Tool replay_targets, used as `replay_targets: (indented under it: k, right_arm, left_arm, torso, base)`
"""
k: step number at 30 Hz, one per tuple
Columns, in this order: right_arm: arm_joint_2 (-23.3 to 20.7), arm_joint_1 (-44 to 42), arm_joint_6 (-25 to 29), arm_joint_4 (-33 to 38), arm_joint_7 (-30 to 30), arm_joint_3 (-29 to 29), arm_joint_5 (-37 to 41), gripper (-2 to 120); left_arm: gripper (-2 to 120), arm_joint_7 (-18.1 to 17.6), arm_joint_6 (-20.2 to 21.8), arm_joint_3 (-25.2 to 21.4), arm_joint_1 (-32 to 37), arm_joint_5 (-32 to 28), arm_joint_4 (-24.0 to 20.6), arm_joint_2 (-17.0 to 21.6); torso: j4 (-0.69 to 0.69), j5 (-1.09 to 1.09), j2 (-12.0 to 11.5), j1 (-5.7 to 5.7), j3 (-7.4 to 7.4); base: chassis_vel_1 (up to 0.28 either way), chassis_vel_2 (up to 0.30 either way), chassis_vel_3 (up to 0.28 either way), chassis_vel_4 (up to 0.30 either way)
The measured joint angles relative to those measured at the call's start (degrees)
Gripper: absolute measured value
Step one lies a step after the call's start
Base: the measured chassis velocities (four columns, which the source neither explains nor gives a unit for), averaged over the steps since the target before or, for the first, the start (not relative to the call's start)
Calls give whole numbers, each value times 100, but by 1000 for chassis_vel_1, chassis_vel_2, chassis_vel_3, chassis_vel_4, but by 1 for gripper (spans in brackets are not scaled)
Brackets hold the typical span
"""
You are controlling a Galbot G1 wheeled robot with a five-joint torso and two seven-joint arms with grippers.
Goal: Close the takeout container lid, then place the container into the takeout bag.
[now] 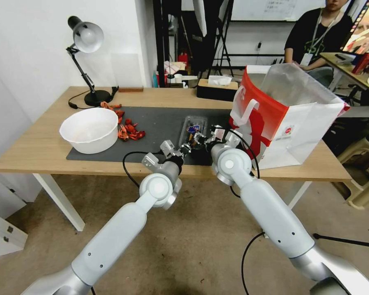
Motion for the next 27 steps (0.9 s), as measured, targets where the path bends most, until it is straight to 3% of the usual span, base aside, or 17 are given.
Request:
replay_targets:
  k: [4,5,12,14,15,18,19,22,23,27]
  right_arm:
    - [-1,-14,5,-5,-12,8,-35,11]
    - [-20,-44,8,4,-28,24,-76,0]
    - [-29,-90,16,27,-59,36,-161,0]
    - [-23,-91,20,31,-68,33,-189,0]
    - [-23,-91,20,31,-68,33,-189,0]
    - [-17,-83,23,34,-79,18,-204,0]
    - [-17,-83,23,34,-79,18,-204,0]
    - [-12,-70,26,34,-83,12,-213,0]
    - [-12,-70,26,34,-83,12,-213,0]
    - [-18,-69,27,58,-85,22,-227,0]
  left_arm:
    - [0,7,-7,-2,19,114,-22,4]
    - [0,28,-46,-19,85,436,-157,64]
    - [3,160,-21,-239,483,1481,-718,348]
    - [15,342,-12,-467,818,2410,-1024,535]
    - [15,342,-12,-467,818,2410,-1024,535]
    - [30,625,50,-893,1331,3762,-1351,826]
    - [30,625,50,-893,1331,3762,-1351,826]
    - [43,732,72,-1303,1802,4743,-1565,981]
    - [43,732,72,-1303,1802,4743,-1565,981]
    - [63,685,13,-1694,2334,5560,-1775,1069]
  torso:
    - [0,0,0,0,0]
    - [0,0,0,0,0]
    - [0,0,0,0,0]
    - [1,0,0,0,0]
    - [1,0,0,0,0]
    - [1,0,0,0,0]
    - [1,0,0,0,0]
    - [2,0,0,0,-1]
    - [2,0,0,0,-1]
    - [0,-1,0,0,0]
  base:
    - [0,0,0,0]
    - [0,0,0,0]
    - [0,0,0,0]
    - [0,0,0,0]
    - [0,0,0,0]
    - [0,0,0,0]
    - [0,0,0,0]
    - [0,0,0,0]
    - [0,0,0,0]
    - [0,0,0,0]
